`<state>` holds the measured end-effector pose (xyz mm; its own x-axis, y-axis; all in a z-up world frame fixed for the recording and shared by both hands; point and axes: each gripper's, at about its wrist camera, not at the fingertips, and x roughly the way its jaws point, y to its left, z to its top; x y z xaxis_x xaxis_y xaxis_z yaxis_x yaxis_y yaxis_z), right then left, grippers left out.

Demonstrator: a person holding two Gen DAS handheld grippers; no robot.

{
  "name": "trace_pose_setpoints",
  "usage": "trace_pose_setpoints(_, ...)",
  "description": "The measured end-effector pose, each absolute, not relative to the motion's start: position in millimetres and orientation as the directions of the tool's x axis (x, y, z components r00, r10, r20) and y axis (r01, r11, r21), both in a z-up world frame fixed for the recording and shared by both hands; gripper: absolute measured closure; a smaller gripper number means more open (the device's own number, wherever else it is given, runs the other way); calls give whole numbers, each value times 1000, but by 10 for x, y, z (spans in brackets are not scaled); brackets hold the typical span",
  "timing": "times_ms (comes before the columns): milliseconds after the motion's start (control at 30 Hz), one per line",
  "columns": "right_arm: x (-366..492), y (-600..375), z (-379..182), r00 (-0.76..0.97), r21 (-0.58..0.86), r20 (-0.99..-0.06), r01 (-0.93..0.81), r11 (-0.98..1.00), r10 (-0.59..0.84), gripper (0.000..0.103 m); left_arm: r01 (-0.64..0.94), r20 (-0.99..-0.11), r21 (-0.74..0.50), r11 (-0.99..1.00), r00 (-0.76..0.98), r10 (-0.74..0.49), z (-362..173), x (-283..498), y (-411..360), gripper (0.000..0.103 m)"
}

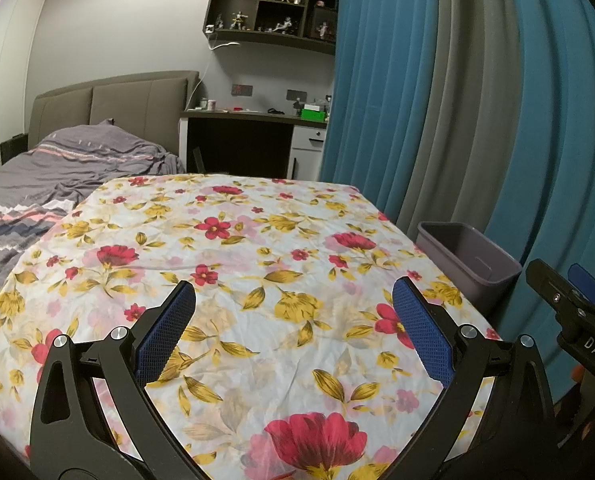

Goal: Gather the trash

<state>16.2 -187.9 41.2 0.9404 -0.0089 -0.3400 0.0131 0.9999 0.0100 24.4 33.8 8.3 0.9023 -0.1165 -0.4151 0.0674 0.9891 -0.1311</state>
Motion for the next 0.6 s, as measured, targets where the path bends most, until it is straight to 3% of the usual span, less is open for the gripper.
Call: trace_pose_setpoints(600, 169, -1873, 413, 940, 12, -341, 13, 1000, -8, 6, 67, -414, -131, 989, 903, -116, 83, 242, 336, 6)
